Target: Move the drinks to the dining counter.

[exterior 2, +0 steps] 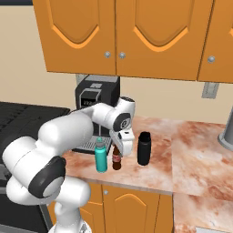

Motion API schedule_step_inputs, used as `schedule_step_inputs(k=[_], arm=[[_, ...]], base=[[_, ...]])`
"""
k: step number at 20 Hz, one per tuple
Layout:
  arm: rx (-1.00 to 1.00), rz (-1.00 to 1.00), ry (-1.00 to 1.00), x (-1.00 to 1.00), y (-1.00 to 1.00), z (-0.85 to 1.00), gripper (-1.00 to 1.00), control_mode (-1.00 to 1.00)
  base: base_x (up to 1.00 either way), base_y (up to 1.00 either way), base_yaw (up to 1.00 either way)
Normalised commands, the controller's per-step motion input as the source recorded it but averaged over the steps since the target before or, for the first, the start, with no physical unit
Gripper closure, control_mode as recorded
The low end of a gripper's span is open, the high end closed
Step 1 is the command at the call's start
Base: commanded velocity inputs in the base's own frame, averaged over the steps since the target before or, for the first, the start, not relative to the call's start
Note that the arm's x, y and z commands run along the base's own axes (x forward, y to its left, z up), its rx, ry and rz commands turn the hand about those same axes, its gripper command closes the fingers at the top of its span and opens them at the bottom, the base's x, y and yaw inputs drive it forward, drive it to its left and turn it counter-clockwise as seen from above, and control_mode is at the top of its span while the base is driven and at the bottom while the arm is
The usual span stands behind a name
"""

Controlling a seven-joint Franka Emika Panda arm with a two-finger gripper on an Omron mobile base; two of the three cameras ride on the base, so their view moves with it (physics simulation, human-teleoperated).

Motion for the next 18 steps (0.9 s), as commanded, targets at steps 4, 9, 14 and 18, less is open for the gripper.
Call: schedule_step_inputs(k=[4, 9, 14, 18], arm=[[0.00, 0.00, 0.01, -0.10, 0.16, 0.00, -1.00, -1.00], [0.00, 0.00, 0.02, -0.01, 0.10, 0.00, -1.00, -1.00], [0.00, 0.00, 0.00, 0.00, 0.00, 0.00, 1.00, -1.00], [0.00, -0.01, 0.01, 0.00, 0.00, 0.00, 1.00, -1.00]], base=[[0.00, 0.00, 0.00], [0.00, 0.00, 0.00], [0.00, 0.00, 0.00], [0.00, 0.00, 0.00]])
